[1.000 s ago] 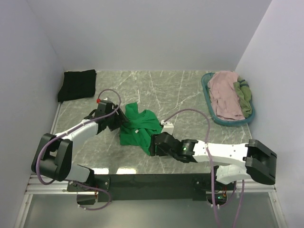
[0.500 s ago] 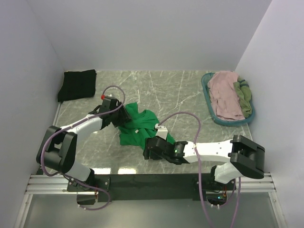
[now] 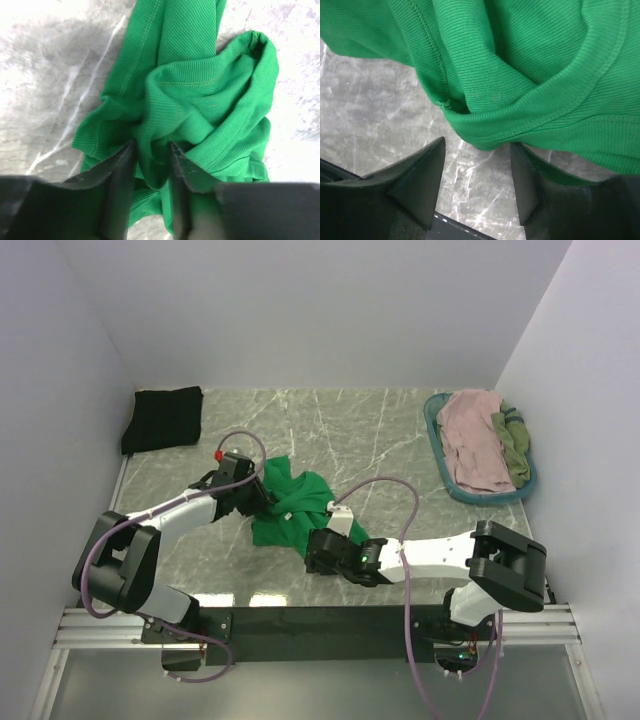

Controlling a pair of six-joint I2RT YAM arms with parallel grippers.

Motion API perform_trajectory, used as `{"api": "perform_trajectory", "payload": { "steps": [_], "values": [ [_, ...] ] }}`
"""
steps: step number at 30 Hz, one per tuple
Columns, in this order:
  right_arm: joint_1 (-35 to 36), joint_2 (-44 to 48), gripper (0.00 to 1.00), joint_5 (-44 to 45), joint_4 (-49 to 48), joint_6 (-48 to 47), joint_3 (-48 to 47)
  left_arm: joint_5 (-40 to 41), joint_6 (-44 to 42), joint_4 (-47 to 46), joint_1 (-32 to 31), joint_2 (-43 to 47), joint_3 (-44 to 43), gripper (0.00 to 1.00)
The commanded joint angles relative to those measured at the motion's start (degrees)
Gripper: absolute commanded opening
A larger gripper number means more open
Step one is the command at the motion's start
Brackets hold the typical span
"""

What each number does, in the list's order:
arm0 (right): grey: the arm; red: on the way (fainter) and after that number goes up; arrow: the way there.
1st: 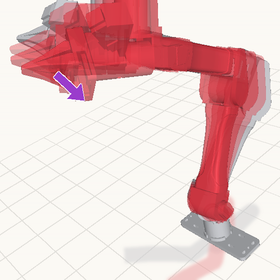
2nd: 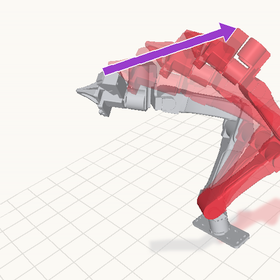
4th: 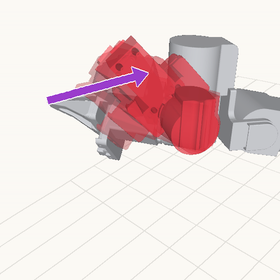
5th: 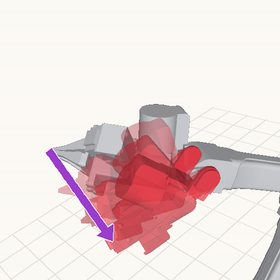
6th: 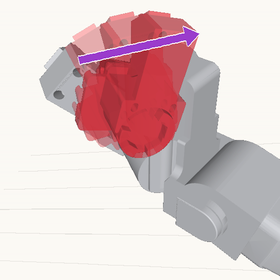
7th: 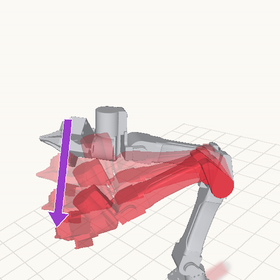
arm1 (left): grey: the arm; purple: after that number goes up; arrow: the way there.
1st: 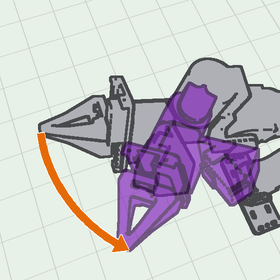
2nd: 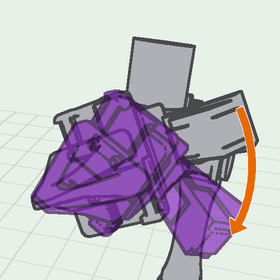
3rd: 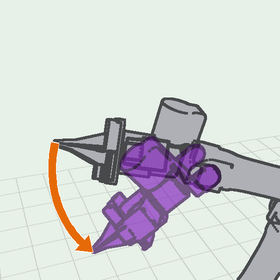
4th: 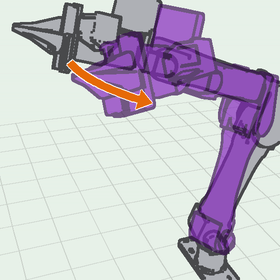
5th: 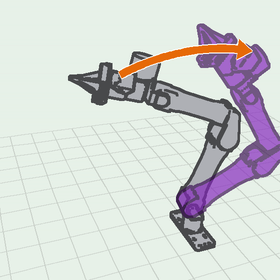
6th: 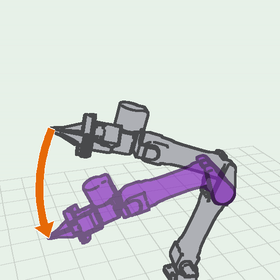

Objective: Fold and stack the tank tops
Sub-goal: Flatten the tank top out

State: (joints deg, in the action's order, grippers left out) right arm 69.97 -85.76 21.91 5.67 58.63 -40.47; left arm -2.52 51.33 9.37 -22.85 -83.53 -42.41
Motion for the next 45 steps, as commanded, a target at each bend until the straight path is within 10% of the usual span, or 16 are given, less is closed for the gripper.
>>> {"api": "perform_trajectory", "payload": {
  "steps": [1,9,23,42,45],
  "values": [
    [-0.01,-0.2,0.53,4.98,-0.84,0.43,-1.81,1.65,0.17,-0.66,-0.26,1.88,0.4,0.34],
    [-3.35,4.79,0.0,5.51,2.14,-1.41,-1.63,0.42,-1.06,-1.19,-0.26,0.91,-3.37,0.01],
    [-25.84,25.29,0.0,-4.07,19.1,-25.31,-23.49,-2.66,-1.15,8.83,1.58,9.43,-27.62,0.01],
    [-51.69,-21.98,0.0,-37.72,22.62,-35.08,-105.57,-16.63,2.47,4.69,18.54,-20.7,-92.46,0.01],
    [-52.13,-20.87,0.0,-39.05,21.32,-34.46,-104.5,-15.68,0.97,6.63,19.6,-16.36,-85.36,0.01]
  ]
}}
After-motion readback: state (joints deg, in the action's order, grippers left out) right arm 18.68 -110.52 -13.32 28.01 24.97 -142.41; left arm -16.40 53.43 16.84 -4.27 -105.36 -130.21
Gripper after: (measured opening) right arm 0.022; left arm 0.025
